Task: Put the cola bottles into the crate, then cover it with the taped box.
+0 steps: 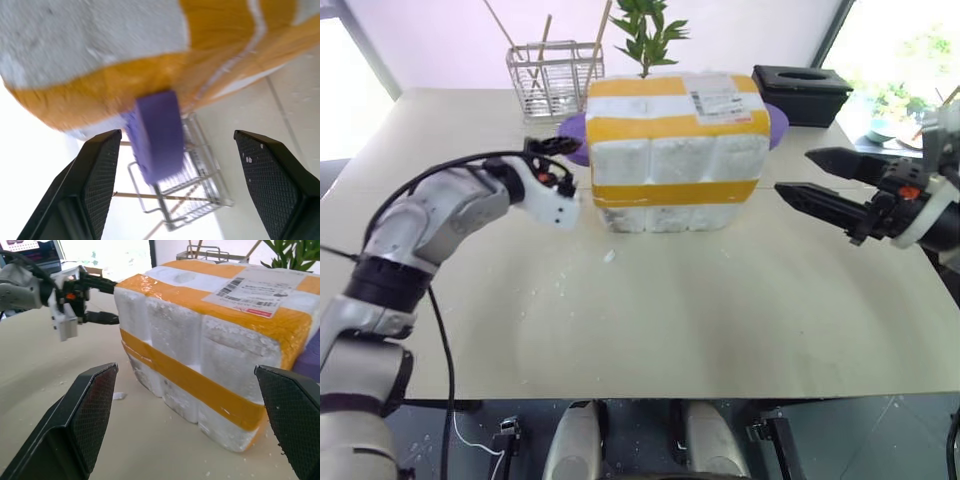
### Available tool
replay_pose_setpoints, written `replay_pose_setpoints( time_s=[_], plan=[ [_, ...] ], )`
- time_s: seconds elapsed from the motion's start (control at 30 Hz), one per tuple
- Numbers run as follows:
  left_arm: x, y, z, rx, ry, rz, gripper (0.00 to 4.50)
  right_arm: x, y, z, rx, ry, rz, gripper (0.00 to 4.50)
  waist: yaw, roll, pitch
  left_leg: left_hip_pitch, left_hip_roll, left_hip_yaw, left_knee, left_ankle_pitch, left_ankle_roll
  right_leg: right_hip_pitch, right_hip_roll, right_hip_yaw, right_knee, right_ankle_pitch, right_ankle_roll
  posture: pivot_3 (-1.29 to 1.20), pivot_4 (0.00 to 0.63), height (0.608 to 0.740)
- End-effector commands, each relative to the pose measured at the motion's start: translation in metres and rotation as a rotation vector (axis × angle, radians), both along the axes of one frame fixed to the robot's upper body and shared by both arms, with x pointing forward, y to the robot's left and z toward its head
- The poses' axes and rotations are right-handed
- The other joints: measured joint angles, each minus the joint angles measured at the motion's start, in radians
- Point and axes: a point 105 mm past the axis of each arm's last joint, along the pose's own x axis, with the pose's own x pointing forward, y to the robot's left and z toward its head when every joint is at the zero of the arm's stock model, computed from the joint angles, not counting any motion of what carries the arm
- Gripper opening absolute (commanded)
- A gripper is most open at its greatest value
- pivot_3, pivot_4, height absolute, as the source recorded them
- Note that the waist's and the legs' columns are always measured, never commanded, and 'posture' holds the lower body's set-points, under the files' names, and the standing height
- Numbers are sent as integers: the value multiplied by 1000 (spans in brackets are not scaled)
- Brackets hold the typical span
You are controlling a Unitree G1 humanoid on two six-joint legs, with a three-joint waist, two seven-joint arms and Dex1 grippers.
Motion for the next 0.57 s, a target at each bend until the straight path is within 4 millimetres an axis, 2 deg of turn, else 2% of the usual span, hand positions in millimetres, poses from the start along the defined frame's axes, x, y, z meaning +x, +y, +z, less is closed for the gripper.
replay_pose_setpoints(
  time_s=[0.03, 0.07, 0.13, 0.17, 0.23, 0.3, 0.43, 0.5, 0.57],
  plan=[
    [-15, 27, 16, -354, 137, 70, 3841, -4, -4, 6, 4, -38, -9, 4500, -1, 0, 0, 0, 0, 0, 0, 0, 0, 0, 0, 0, 0, 0, 0, 0, 150, 740],
    [-21, 39, 9, -513, 268, 113, 3841, -3, -5, 4, 3, -32, -12, 4500, -2, 0, 0, 0, 0, 0, 0, 0, 0, 0, -1, 0, 0, 0, 0, 0, 150, 740],
    [-36, 51, -1, -814, 575, 139, 3841, -2, -7, 2, 3, -22, -14, 4500, -3, 0, 0, 0, 0, 1, 0, 0, 0, 0, -1, 0, 0, -1, -1, 0, 150, 740],
    [-47, 54, 3, -978, 742, 112, 3841, -1, -9, 0, 2, -18, -14, 4500, -4, 0, 0, 0, 0, 1, 0, 0, 0, 0, -1, 0, 0, -1, -3, 0, 150, 740],
    [-62, 63, 27, -1246, 1004, 33, 3841, 2, -11, -3, -4, -4, -13, 4500, 0, -1, 1, 0, 0, 0, 0, 0, 0, 0, 0, 0, 0, -2, -3, 0, 150, 740],
    [-73, 73, 44, -1316, 1110, -10, 3841, 5, -13, -7, -24, 4, -9, 4500, 2, -1, 1, 0, 0, -2, 2, 0, -1, 1, 0, -1, 0, -2, -3, 0, 150, 740],
    [-83, 78, 70, -1332, 1181, -52, 3841, 10, -14, -7, -46, -3, 2, 4500, 2, 0, 1, 1, -1, -1, 1, 0, -1, 2, 0, -1, -1, -2, -3, 0, 150, 740],
    [-87, 76, 78, -1302, 1208, -59, 3841, 12, -15, -7, -44, -5, 5, 4500, 1, 0, 1, 1, -1, -1, 1, 0, -1, 2, 0, -1, -1, -2, -3, 0, 150, 740],
    [-86, 76, 77, -1263, 1198, -27, 3841, 15, -15, -6, -42, -5, 10, 4500, 0, 0, 1, 1, -1, -1, 1, 0, -1, 1, 0, -1, -1, -2, -4, 0, 150, 740]
  ],
)
